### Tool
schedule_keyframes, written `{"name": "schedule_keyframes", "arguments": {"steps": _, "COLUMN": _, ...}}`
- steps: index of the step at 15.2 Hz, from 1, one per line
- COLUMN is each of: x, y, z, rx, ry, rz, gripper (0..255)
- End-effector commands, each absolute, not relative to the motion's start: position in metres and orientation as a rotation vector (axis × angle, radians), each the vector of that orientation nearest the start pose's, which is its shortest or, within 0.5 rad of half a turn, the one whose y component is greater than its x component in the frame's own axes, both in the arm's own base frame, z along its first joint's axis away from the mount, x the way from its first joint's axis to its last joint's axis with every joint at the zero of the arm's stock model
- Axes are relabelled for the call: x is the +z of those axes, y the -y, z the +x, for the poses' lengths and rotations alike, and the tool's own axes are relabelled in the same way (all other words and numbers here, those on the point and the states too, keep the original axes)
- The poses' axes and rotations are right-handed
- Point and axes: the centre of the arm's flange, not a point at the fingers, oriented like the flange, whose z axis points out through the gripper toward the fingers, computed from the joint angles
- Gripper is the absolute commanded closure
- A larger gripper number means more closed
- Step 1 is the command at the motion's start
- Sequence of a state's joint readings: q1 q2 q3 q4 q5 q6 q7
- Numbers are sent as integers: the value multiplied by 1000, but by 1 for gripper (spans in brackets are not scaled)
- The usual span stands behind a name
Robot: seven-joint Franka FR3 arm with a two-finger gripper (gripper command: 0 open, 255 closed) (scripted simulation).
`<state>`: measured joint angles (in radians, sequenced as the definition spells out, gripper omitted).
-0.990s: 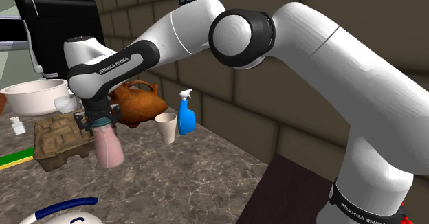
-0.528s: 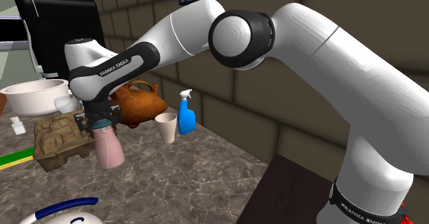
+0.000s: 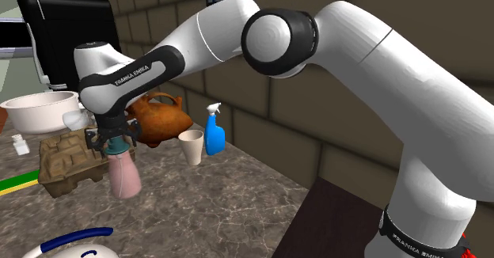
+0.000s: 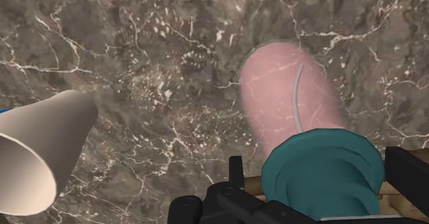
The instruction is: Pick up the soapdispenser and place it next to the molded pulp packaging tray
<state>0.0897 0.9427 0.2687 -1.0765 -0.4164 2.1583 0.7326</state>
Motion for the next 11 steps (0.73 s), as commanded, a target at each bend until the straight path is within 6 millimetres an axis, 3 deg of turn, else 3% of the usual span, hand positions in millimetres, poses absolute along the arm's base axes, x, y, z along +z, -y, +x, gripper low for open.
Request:
{"name": "schedule_keyframes", "arguments": {"steps": 1, "x": 301, "y": -192, "z": 764, "rx": -357, "ry": -469, "rz": -3135, "gripper": 0}}
{"name": "schedule_keyframes", "arguments": {"steps": 3, "x": 324, "y": -194, "z": 759, "rx": -357, "ry": -469, "rz": -3135, "gripper": 0}}
{"name": "schedule_keyframes", "arguments": {"steps": 11, "x": 324, "y": -194, "z": 759, "rx": -357, "ry": -469, "rz": -3135, "gripper": 0}}
